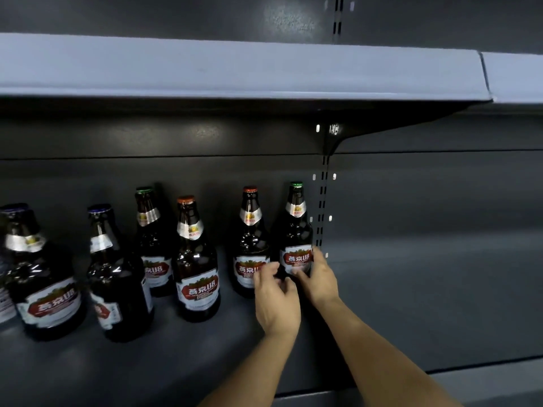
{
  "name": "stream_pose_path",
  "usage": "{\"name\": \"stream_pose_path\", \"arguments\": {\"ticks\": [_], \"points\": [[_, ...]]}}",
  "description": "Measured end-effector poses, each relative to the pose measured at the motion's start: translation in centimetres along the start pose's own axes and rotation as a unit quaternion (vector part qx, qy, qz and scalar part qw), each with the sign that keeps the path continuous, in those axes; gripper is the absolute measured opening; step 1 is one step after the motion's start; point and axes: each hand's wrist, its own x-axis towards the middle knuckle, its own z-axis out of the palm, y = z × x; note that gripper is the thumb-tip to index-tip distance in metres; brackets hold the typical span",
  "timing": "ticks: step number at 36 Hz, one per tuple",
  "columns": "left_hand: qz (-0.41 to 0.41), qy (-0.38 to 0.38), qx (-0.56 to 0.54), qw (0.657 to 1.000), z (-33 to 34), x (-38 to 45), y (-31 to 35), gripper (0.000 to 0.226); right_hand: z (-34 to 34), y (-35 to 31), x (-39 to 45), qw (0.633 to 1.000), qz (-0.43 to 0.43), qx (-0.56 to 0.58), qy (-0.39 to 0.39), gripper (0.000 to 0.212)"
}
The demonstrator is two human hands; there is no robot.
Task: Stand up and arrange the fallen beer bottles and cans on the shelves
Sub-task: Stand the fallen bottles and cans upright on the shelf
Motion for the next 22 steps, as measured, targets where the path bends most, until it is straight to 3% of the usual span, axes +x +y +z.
{"name": "stream_pose_path", "arguments": {"ticks": [4, 6, 11, 14, 22], "points": [[0.147, 0.113, 0.061, 0.981, -1.6, -0.1, 0.3, 0.054, 0.7, -0.1, -1.0, 0.999, 0.005, 0.005, 0.042, 0.057], [0.16, 0.123, 0.066, 0.977, -2.0, 0.4, 0.3, 0.068, 1.1, -0.4, -1.3, 0.997, 0.018, 0.008, 0.074, 0.051], [-0.019, 0.035, 0.037, 0.999, -2.3, 2.2, 0.7, 0.098, 1.5, -1.2, -1.0, 0.995, 0.074, 0.009, 0.071, 0.038], [-0.126, -0.025, 0.031, 0.991, -2.4, 4.1, -0.3, 0.105, 1.6, -1.0, -0.8, 0.995, 0.077, -0.001, 0.059, 0.041], [-0.11, 0.013, 0.04, 0.993, -1.6, 5.6, -1.5, 0.086, 1.6, -0.2, -0.7, 0.997, 0.055, 0.024, 0.045, 0.051]]}}
